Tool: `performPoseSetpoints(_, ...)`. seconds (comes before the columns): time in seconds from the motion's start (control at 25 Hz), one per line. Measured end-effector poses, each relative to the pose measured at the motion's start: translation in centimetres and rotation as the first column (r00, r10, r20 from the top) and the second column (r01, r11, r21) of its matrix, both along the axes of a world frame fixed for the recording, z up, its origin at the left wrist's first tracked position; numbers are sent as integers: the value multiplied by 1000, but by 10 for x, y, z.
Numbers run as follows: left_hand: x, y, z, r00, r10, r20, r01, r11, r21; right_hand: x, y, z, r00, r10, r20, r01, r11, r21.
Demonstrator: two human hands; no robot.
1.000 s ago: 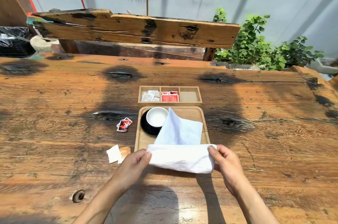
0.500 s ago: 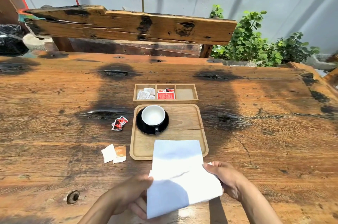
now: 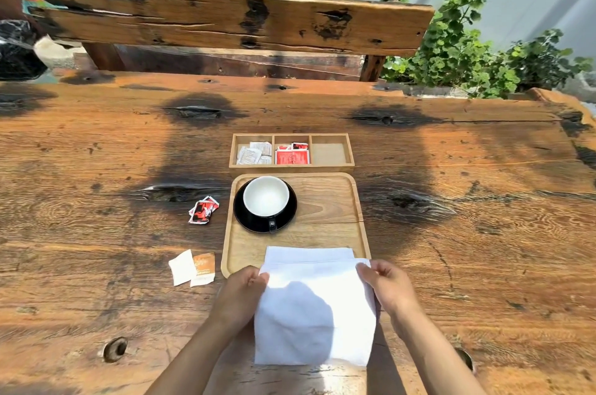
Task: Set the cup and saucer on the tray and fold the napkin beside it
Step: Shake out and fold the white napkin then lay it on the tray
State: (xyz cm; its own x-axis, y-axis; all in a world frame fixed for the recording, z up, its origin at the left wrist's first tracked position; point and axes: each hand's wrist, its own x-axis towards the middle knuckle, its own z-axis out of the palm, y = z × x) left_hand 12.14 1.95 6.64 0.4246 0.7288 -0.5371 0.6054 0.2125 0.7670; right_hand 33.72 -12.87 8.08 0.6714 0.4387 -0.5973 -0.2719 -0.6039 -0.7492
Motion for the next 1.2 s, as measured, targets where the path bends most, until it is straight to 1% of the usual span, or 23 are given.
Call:
performPoseSetpoints(0.08,10,6,-9,998,52,-21,-51,999,16,7,12,-6,994,25,110,-19,998,-54)
performPoseSetpoints(0.2,23,18,-25,991,115,-62,-113,993,36,17,27,-17,962,120,246,-68,975,-212)
performPoseSetpoints(0.36,36,33,-42,976,141,-167,-126,988,94,25,42,-35,930,244,276,-117,905,-408)
performPoseSetpoints(0.52,45,40,-51,964,95,-250,-46,980,195,27,49,-51,901,274,337,-82,869,-487)
performPoseSetpoints(0.6,48,44,-54,955,70,-287,-3,974,226,27,52,-57,869,307,387,-65,847,-527)
performPoseSetpoints(0.68,51,46,-55,949,80,-306,-12,976,217,24,55,-60,830,354,432,-61,826,-560)
performPoseSetpoints(0.76,53,46,-54,947,97,-305,-59,989,133,20,56,-62,812,382,442,-74,818,-571)
performPoseSetpoints(0.84,55,48,-50,962,158,-224,-176,982,-62,14,56,-63,799,415,435,-97,803,-588)
performPoseSetpoints(0.88,54,48,-48,971,179,-156,-205,963,-172,13,56,-63,800,420,428,-105,801,-590)
performPoseSetpoints(0.92,53,46,-45,982,168,-91,-185,953,-241,12,57,-62,811,410,417,-109,806,-582)
performPoseSetpoints(1.0,48,42,-39,994,108,10,-102,961,-259,14,59,-60,850,377,369,-120,819,-562)
performPoseSetpoints(1.12,40,35,-32,982,66,179,-4,945,-326,20,61,-59,912,349,214,-193,828,-527)
performPoseSetpoints(1.2,34,35,-27,969,53,240,37,933,-358,23,61,-56,970,234,68,-186,891,-413)
